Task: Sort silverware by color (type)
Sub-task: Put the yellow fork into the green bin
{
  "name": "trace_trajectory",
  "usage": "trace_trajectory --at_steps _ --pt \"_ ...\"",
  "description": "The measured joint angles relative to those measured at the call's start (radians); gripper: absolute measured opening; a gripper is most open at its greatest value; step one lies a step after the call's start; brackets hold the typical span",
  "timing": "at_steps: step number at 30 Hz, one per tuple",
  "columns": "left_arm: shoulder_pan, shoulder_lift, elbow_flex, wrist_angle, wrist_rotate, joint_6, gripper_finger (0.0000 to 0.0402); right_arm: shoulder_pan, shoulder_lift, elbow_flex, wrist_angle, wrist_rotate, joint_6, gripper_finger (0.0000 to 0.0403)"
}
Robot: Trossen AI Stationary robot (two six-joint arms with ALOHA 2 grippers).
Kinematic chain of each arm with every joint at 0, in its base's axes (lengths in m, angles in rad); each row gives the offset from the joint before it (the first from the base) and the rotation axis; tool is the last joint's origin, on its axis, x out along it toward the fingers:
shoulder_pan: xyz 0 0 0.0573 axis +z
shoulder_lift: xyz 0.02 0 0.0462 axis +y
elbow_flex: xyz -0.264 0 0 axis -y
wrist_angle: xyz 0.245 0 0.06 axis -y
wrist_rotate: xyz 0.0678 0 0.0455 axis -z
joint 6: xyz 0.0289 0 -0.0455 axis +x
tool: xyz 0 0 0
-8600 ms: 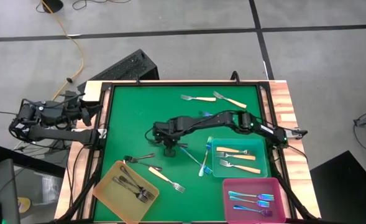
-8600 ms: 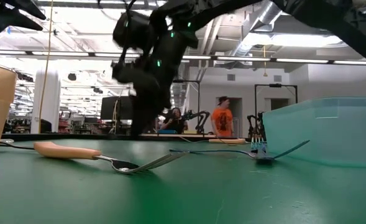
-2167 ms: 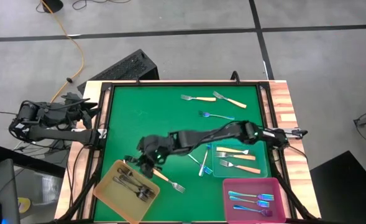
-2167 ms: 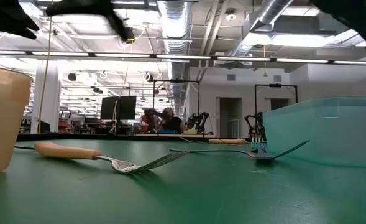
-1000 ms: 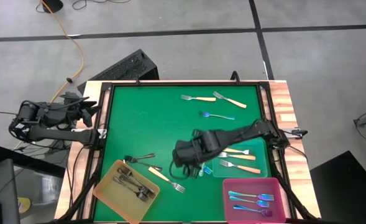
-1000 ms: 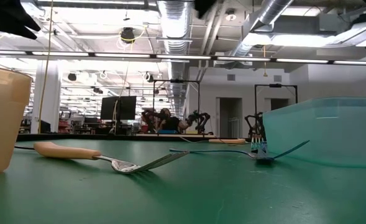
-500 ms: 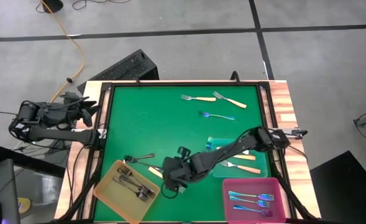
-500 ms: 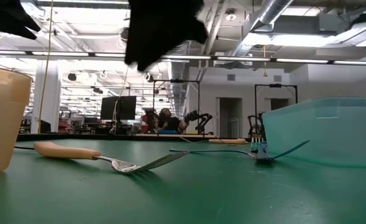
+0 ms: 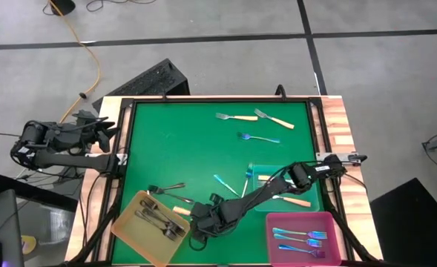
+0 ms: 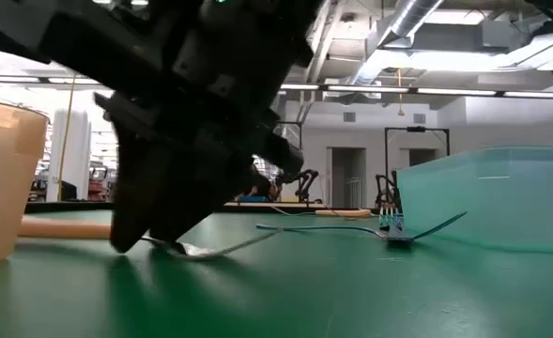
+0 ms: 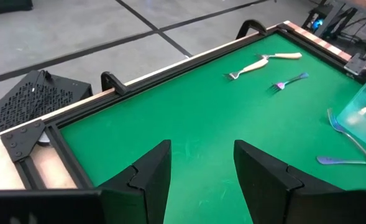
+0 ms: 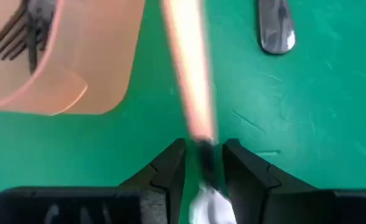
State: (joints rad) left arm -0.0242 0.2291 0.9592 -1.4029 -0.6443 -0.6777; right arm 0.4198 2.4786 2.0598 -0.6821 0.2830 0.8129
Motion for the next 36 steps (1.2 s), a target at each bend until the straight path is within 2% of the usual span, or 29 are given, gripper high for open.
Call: trace_trajectory --at_steps 7,14,23,33,36 --pt "0.000 0.000 0.000 0.000 0.000 0.004 0.0158 -0.003 0.007 0.001 -0.024 -0.022 0.061 0.0116" --pt "0.000 0.000 0.000 0.000 -0.001 0.014 0.0158 -0.011 0.006 0.000 -0.079 -0.062 0.169 0.0033" --pt "0.000 0.000 0.000 0.002 -0.001 0.040 0.0158 -0.017 0.003 0.039 -0.086 -0.098 0.212 0.0033" --pt "0.000 0.000 0.000 0.002 0.008 0.060 0.0158 -0.058 -0.004 0.249 -0.267 -0.082 0.132 0.0014" --pt "0.000 0.000 0.000 0.002 0.009 0.061 0.0158 -0.076 -0.013 0.297 -0.265 -0.060 0.099 0.0014"
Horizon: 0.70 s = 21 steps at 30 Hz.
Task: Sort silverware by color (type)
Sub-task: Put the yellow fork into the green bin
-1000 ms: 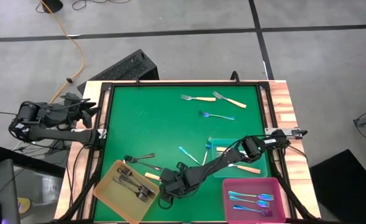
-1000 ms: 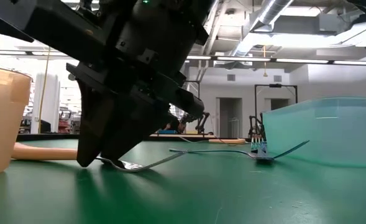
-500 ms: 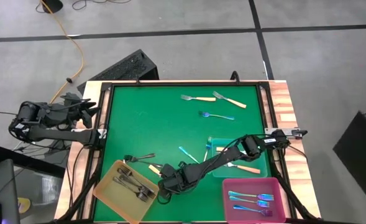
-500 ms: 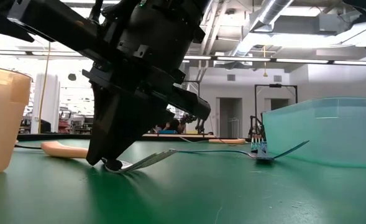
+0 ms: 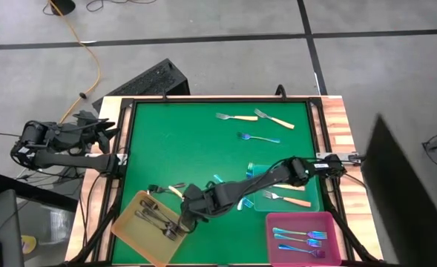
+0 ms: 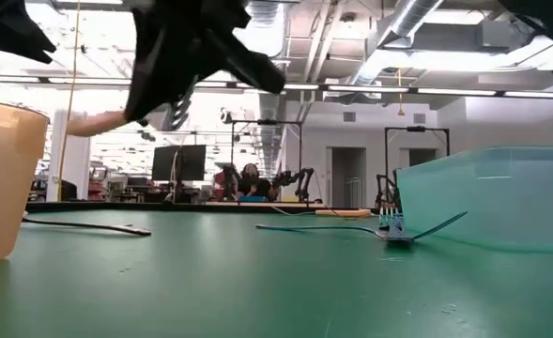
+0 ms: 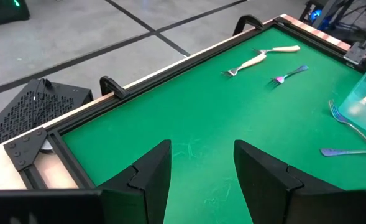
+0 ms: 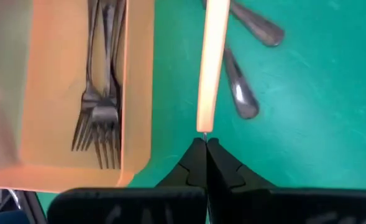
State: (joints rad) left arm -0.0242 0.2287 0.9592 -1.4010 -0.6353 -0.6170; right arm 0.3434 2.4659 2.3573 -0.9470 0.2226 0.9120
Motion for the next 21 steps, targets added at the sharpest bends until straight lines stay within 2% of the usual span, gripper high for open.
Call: trace_trajectory --at_steps 5,21 --pt "0.000 0.000 0.000 0.000 0.000 0.000 0.0158 -0.021 -0.062 -0.015 -0.039 0.037 -0.001 0.0014" --pt "0.000 0.000 0.000 0.004 0.001 0.000 0.0158 -0.083 -0.297 -0.012 -0.511 0.264 -0.009 0.0015"
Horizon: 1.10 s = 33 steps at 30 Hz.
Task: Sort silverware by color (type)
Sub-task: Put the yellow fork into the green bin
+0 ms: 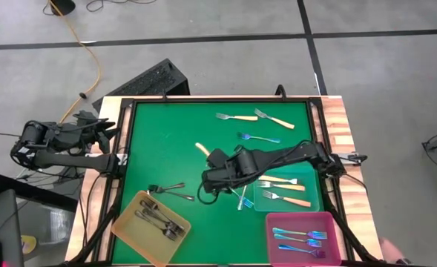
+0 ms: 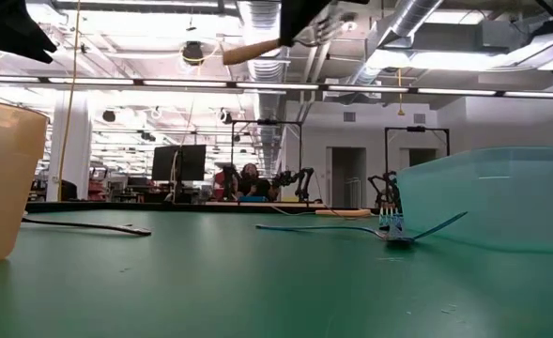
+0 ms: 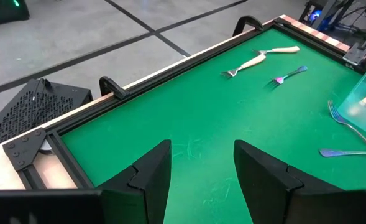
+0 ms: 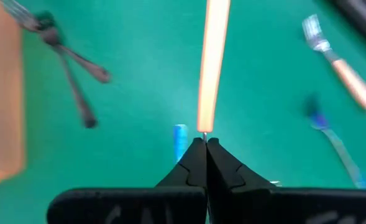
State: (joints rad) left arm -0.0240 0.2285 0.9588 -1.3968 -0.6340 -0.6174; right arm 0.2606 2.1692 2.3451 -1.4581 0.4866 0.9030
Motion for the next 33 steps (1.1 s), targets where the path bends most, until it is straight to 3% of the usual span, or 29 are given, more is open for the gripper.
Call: trace_trajectory --at_steps 4,11,27,33 --pt "0.000 0.000 0.000 0.002 -0.001 -0.006 0.0158 -0.013 -0.040 -0.001 -0.108 0.024 -0.038 0.0015" --pt "0.000 0.000 0.000 0.003 -0.001 -0.031 0.0158 -0.016 -0.180 -0.119 -0.113 0.035 -0.114 0.0015" --pt "0.000 0.000 0.000 0.003 -0.029 -0.062 0.0158 -0.014 -0.712 -0.718 0.120 0.086 0.095 0.0015" --pt "0.000 0.000 0.000 0.003 -0.051 -0.070 0.0158 -0.012 -0.851 -0.876 0.169 0.121 0.163 0.0015"
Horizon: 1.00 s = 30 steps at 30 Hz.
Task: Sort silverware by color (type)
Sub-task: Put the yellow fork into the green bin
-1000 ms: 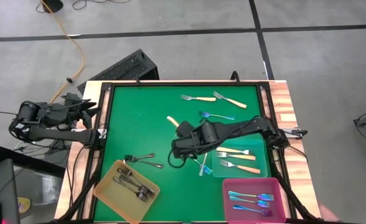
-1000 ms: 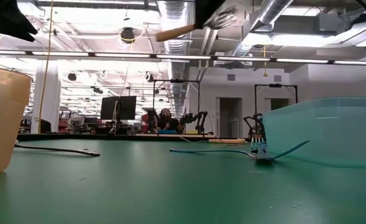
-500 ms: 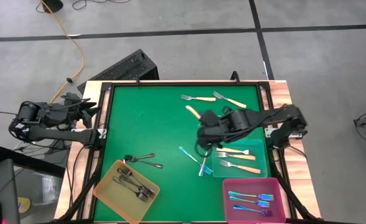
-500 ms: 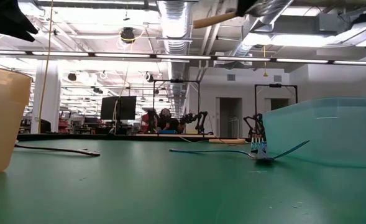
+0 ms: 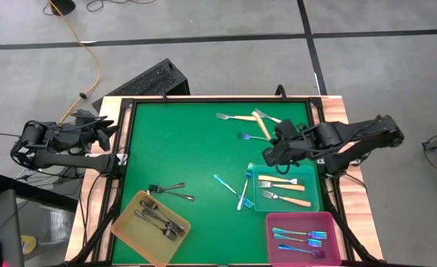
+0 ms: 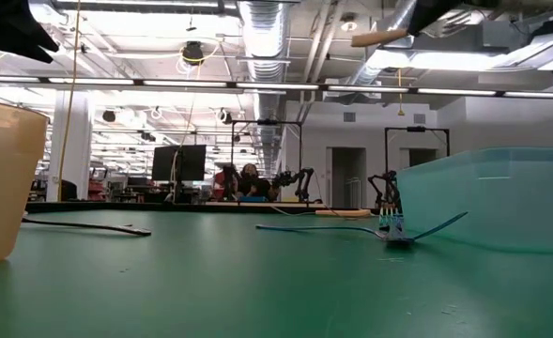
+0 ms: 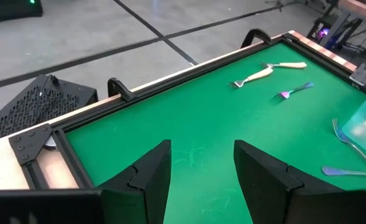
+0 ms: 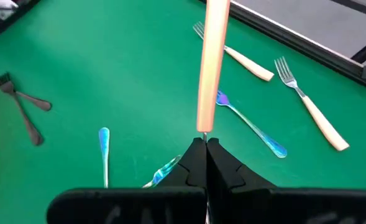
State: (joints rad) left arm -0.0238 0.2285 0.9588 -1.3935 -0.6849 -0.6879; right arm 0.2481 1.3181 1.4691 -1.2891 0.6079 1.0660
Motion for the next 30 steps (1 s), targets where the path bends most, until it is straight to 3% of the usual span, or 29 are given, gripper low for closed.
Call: trace_trajectory --at_steps 10,18,30 --pt "0.000 0.000 0.000 0.000 -0.038 -0.055 0.0158 -0.059 -0.144 -0.099 0.023 0.020 -0.069 0.0015" --pt "0.000 0.000 0.000 -0.004 -0.096 -0.095 0.0158 -0.149 -0.252 -0.112 0.017 0.009 -0.197 0.0015" --pt "0.000 0.000 0.000 -0.008 -0.102 -0.129 0.0158 -0.280 -0.373 -0.112 -0.060 -0.041 -0.368 0.0015"
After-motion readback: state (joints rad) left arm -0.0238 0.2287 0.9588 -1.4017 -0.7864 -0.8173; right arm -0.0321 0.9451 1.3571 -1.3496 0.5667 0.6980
